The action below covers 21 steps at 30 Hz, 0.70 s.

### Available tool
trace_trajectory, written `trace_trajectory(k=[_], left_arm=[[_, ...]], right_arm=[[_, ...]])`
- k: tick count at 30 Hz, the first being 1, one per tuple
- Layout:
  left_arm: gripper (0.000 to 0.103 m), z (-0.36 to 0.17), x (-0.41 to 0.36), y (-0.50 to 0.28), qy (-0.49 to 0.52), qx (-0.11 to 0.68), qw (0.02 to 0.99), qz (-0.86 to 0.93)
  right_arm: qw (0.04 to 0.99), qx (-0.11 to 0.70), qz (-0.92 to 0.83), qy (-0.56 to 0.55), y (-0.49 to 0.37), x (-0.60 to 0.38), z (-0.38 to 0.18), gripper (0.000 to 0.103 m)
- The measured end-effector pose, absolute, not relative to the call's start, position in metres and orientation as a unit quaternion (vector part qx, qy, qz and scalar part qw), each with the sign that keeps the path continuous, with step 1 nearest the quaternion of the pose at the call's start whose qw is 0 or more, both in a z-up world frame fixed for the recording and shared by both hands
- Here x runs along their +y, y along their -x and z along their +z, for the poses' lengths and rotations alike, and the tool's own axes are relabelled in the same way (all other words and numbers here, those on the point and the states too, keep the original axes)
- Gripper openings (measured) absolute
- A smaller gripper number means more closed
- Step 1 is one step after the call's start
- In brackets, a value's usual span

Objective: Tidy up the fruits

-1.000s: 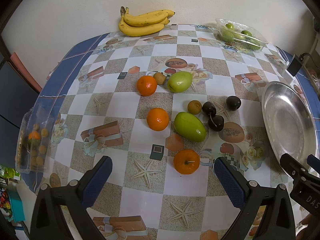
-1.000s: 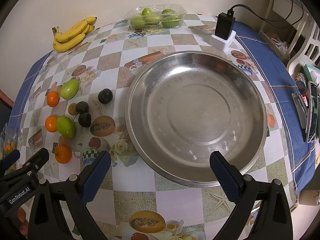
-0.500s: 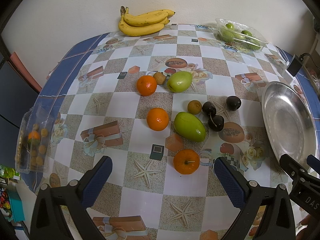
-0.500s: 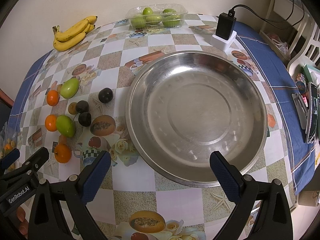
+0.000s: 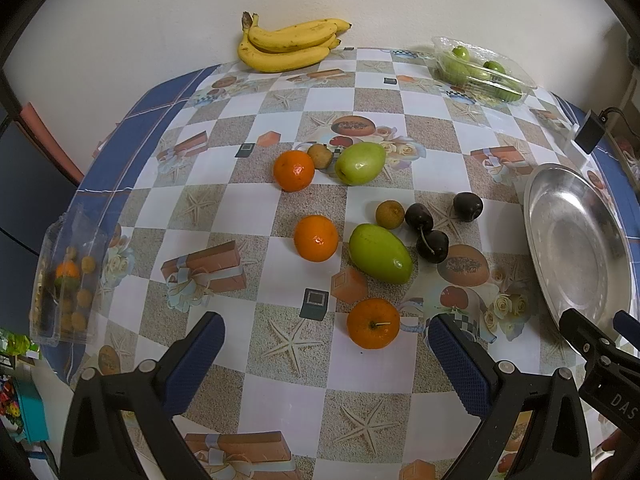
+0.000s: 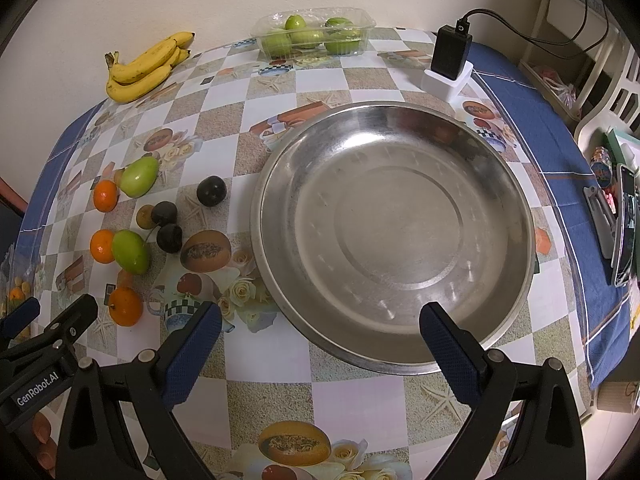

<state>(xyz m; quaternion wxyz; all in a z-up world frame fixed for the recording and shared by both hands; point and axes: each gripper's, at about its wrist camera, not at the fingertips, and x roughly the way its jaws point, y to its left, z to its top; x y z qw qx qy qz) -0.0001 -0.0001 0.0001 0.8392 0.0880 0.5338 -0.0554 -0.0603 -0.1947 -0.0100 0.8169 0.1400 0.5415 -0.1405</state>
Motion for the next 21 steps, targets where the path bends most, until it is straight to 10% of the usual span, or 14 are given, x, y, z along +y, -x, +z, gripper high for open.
trace_trajectory(k=[21], left_arm=[[0.103, -0.001, -0.0008, 0.0024, -0.084, 0.534, 0.84, -0.055]], right_arm=[[0.817, 0.542, -0.141, -0.139, 0.0602, -0.1944, -0.0097, 0.099]])
